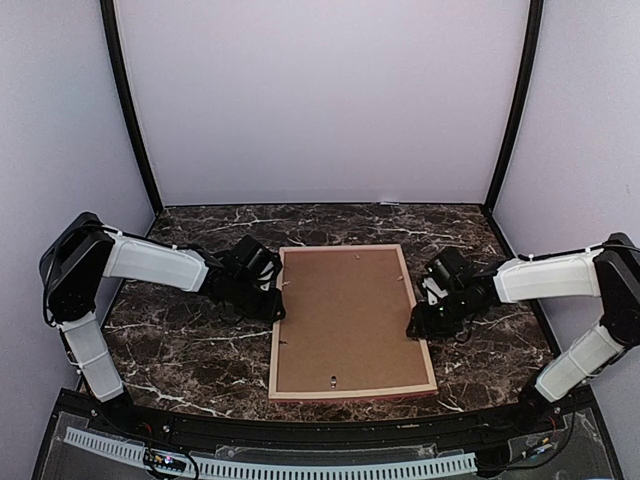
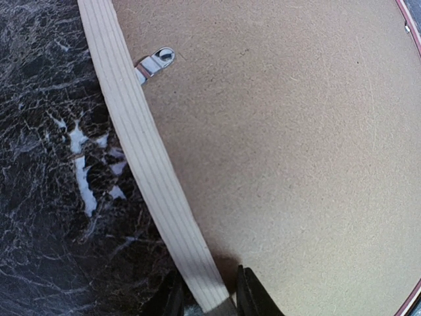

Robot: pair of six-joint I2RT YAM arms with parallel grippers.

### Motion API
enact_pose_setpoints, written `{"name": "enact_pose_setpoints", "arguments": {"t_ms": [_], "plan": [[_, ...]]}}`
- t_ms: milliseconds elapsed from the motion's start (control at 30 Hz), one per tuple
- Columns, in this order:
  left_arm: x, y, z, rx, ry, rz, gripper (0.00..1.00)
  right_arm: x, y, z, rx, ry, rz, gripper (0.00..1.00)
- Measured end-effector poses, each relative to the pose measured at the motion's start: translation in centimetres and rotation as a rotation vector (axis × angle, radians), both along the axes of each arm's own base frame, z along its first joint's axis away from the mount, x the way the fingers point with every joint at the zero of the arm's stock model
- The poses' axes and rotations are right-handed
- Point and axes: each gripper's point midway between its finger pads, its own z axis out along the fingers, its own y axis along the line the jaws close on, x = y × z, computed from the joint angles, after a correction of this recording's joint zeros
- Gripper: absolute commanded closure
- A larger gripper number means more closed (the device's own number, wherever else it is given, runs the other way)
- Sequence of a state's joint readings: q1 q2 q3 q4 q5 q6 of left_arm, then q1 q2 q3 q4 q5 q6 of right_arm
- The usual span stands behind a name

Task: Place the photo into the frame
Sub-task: Press the fastener onto the backboard, then rotate the photo frame.

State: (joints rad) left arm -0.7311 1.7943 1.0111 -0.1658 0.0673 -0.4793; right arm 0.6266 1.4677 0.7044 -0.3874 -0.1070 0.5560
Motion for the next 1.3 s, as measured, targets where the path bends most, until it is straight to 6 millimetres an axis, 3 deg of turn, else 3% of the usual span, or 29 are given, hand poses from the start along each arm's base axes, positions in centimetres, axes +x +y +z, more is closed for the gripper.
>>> {"name": "enact_pose_setpoints", "arguments": {"t_ms": [233,367,567,700,900,1133,1300], "plan": [[0.0,0.0,0.0,-0.001,0.0,0.0,0.71,1.8,0.6,0.0,-0.005,-0.027,-0.02,0.57],[0.0,0.0,0.0,-0.002,-0.002,0.0,0.68,2.4,0.5,0.0,-0.008,-0.027,-0.035,0.65],[0.0,0.3,0.0,-0.004,-0.013,0.004,0.49,4.1,0.5,0.0,-0.004,-0.038,-0.047,0.81],[-0.3,0.5,0.3,-0.008,-0.024,-0.003,0.24,5.8,0.9,0.2,-0.006,-0.062,-0.031,0.88],[0.6,0.9,2.1,-0.01,-0.087,-0.018,0.13,6.7,1.2,0.3,-0.035,-0.072,0.03,0.94],[4.1,1.6,5.1,-0.032,-0.161,-0.033,0.1,7.4,1.8,0.4,-0.056,-0.072,0.124,0.98],[8.3,2.5,7.8,-0.058,-0.234,-0.028,0.1,7.9,3.0,0.4,-0.033,-0.083,0.218,0.98]]}}
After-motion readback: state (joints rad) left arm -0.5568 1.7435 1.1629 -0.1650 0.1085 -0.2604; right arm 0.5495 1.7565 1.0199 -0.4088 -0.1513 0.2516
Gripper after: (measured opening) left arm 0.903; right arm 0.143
